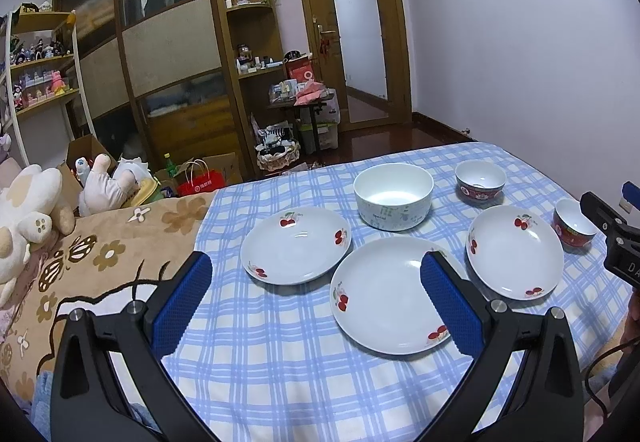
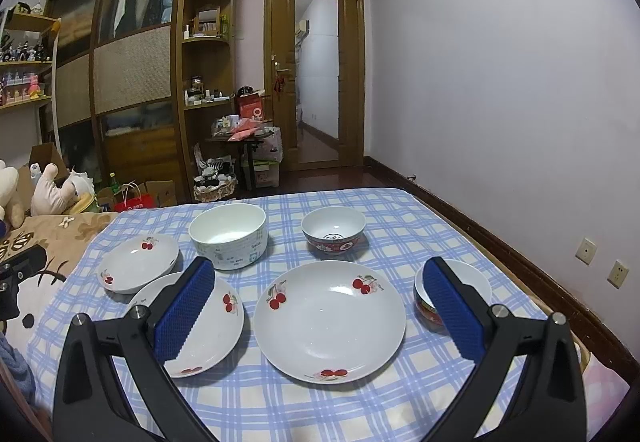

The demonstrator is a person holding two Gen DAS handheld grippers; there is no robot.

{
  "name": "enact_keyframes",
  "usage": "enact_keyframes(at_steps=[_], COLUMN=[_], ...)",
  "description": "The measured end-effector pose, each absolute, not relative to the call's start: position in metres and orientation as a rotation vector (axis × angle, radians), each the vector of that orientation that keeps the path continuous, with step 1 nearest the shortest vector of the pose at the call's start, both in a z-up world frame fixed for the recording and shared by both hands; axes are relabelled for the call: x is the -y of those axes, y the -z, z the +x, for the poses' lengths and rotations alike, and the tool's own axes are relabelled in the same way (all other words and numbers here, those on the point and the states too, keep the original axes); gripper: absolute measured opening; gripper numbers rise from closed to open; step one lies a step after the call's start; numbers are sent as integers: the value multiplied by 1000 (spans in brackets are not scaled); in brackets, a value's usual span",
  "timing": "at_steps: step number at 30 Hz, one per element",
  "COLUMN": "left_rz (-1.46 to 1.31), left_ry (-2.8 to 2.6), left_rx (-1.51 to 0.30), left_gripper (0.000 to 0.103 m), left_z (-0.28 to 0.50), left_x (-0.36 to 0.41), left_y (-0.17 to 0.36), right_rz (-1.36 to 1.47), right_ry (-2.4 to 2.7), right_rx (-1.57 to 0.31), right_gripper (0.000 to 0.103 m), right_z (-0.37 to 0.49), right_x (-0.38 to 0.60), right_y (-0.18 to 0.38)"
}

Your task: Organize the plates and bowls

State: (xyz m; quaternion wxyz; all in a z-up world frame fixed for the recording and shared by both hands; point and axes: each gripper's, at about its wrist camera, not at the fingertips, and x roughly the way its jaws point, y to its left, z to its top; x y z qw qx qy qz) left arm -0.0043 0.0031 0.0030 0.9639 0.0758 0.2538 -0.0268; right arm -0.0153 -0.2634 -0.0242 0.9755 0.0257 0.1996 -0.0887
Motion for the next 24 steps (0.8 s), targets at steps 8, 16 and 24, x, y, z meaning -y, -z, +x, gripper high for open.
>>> enact_keyframes(at_steps=[8, 16, 24], left_rz=[153, 156, 141], left_ry=[55, 52, 71], left_rx=[-517, -516, -559], left_gripper=[102, 102, 102], left_z=[-4, -4, 8], left_x=[-3, -3, -6], left_y=[-2, -2, -2], right_rz=[48, 46, 43], right_ry=[179, 179, 192], right_rx=[-403, -404, -406], right_gripper=[103, 103, 103], right_z=[-16, -16, -16], right_x=[263, 262, 262], right_y=[25, 25, 28])
